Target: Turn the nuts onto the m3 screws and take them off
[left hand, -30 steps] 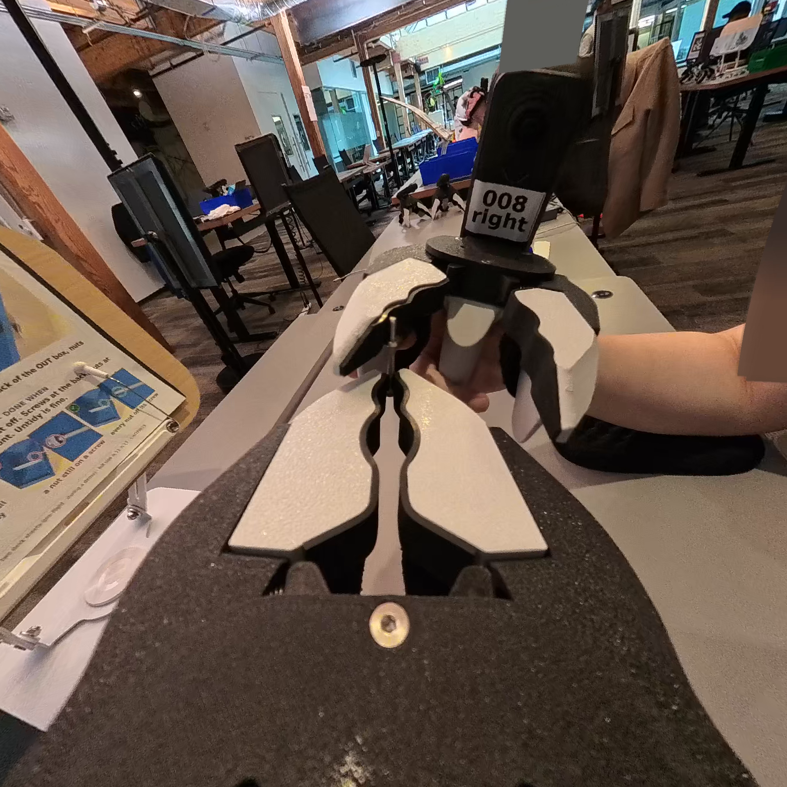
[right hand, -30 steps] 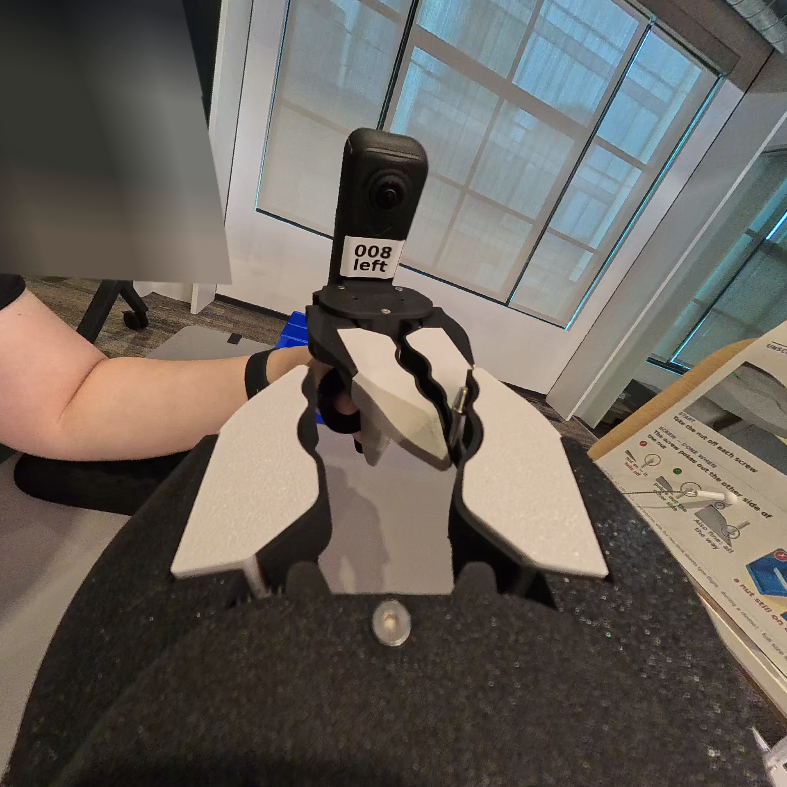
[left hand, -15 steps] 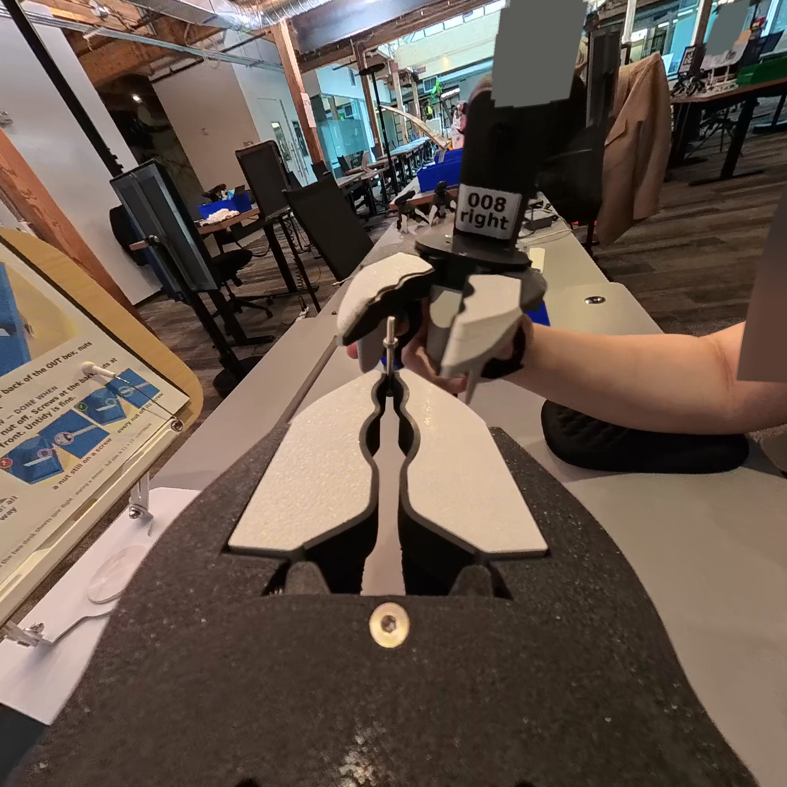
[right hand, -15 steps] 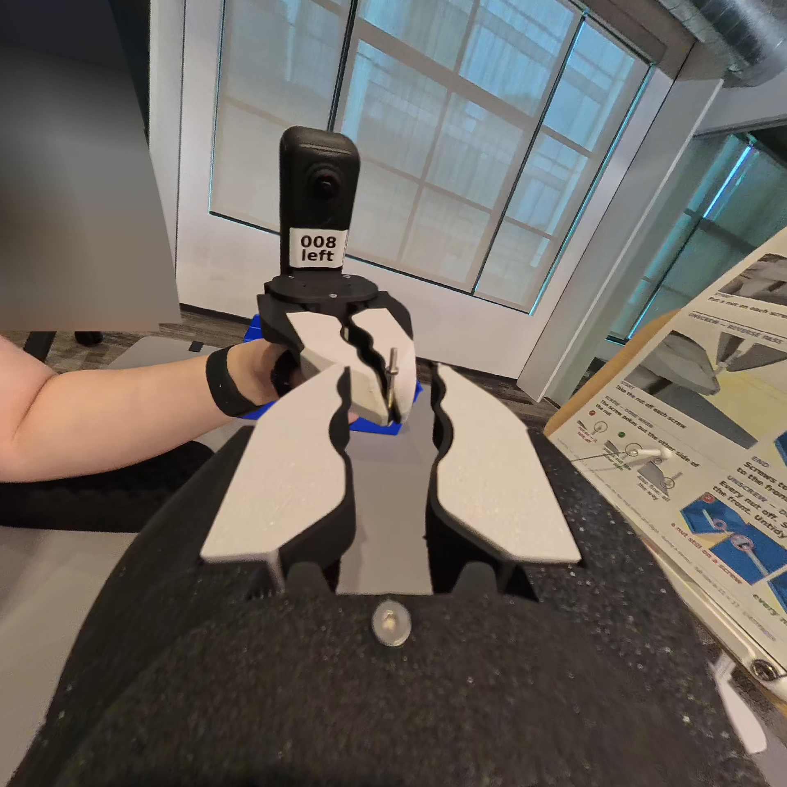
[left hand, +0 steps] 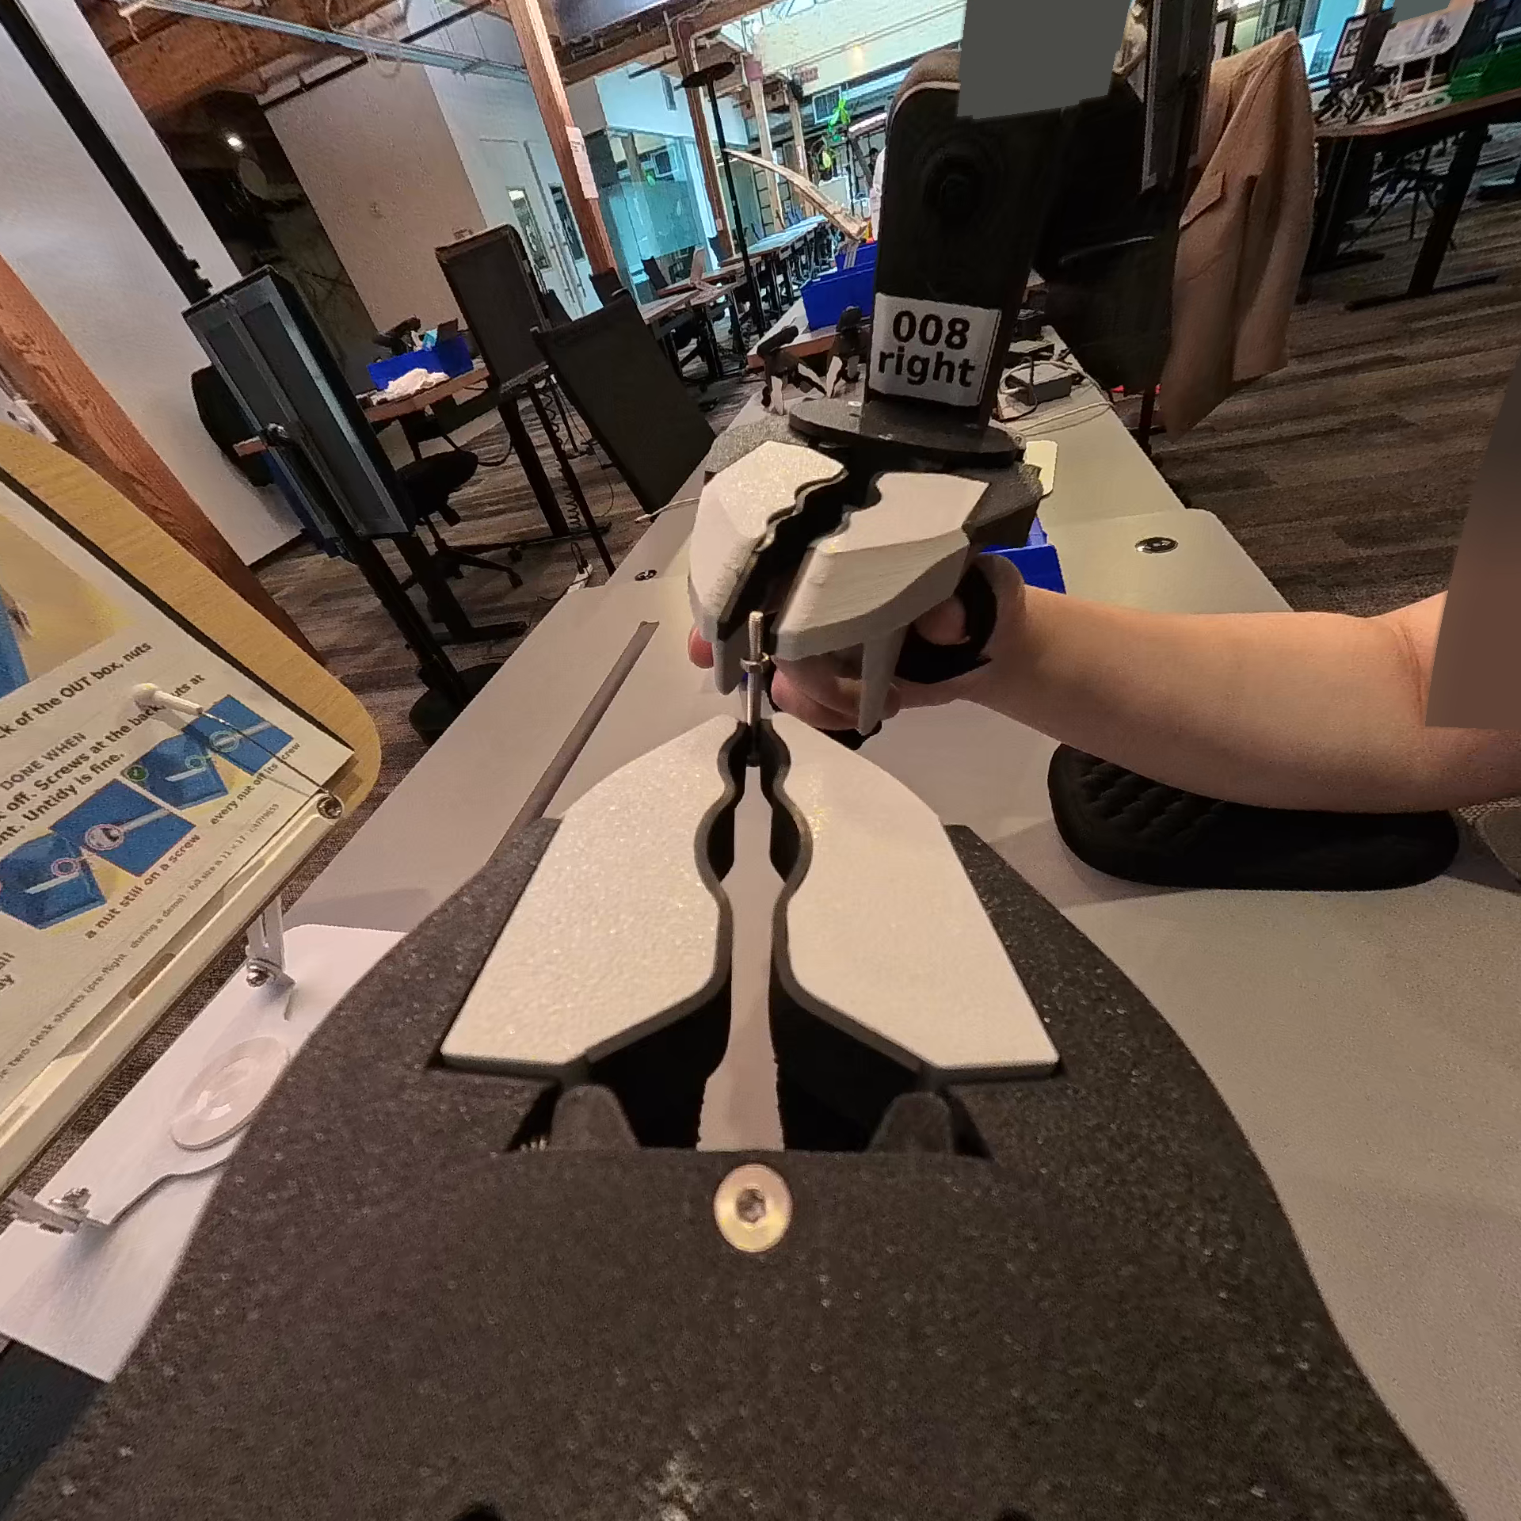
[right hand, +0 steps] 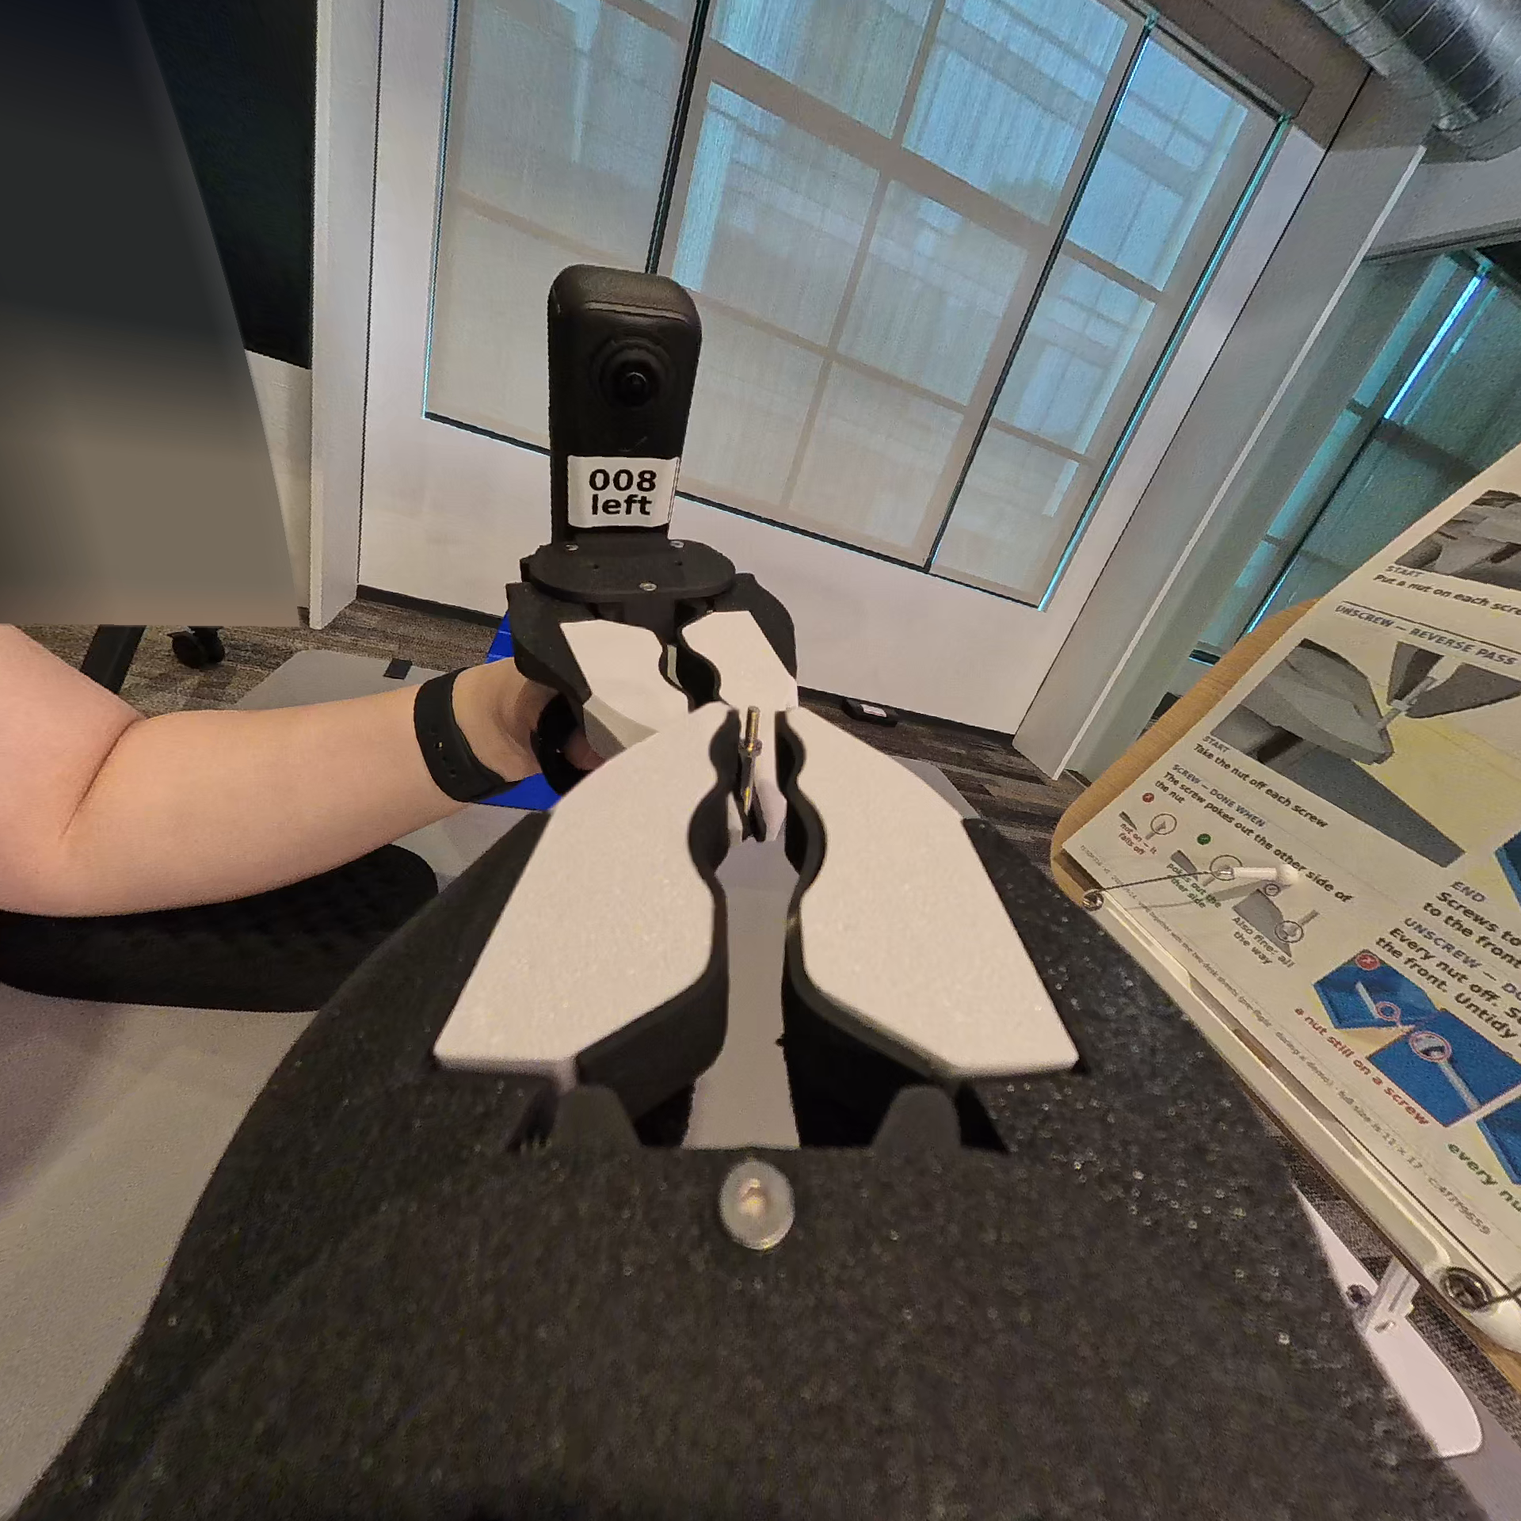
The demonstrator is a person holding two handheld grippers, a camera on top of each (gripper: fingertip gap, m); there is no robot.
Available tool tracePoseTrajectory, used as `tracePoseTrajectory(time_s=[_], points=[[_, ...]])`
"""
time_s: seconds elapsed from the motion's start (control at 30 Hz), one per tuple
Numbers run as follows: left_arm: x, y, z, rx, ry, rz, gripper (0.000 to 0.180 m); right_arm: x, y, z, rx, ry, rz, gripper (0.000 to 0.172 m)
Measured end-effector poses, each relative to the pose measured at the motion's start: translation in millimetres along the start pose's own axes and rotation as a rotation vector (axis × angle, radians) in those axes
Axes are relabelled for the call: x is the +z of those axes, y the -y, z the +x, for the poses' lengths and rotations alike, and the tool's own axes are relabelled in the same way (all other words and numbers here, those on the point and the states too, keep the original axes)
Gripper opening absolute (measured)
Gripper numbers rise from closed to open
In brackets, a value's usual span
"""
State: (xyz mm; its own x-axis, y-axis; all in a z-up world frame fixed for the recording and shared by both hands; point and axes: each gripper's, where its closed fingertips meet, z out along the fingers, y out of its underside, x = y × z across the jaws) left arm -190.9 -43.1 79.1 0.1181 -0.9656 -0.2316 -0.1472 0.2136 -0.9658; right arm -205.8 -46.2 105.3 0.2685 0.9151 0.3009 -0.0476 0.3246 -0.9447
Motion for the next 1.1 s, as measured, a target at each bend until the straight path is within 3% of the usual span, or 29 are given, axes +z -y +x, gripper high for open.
tracePoseTrajectory(time_s=[0.43,0.47,0.53,0.63,0.8,0.97,1.1], points=[[2,2,1,0.012,0.006,0.023,0.002,-1,1,-1,0.023,0.023,0.025,0.002],[2,3,1,0.025,0.018,0.032,0.004,-1,1,0,0.047,0.028,0.027,0.002],[4,6,-1,0.041,0.056,0.048,0.026,-2,-1,4,0.092,0.025,0.029,0.002],[4,8,-1,0.064,0.081,0.065,0.036,-8,1,14,0.188,0.015,0.073,0.002],[1,6,-7,0.039,0.109,0.039,0.039,-23,10,27,0.303,0.010,0.148,0.002],[-9,2,-14,0.017,0.139,0.002,0.028,-53,35,39,0.223,-0.138,0.030,0.002],[-13,-1,-16,-0.005,0.136,-0.028,0.022,-125,51,62,0.189,-0.400,-0.260,0.002]])
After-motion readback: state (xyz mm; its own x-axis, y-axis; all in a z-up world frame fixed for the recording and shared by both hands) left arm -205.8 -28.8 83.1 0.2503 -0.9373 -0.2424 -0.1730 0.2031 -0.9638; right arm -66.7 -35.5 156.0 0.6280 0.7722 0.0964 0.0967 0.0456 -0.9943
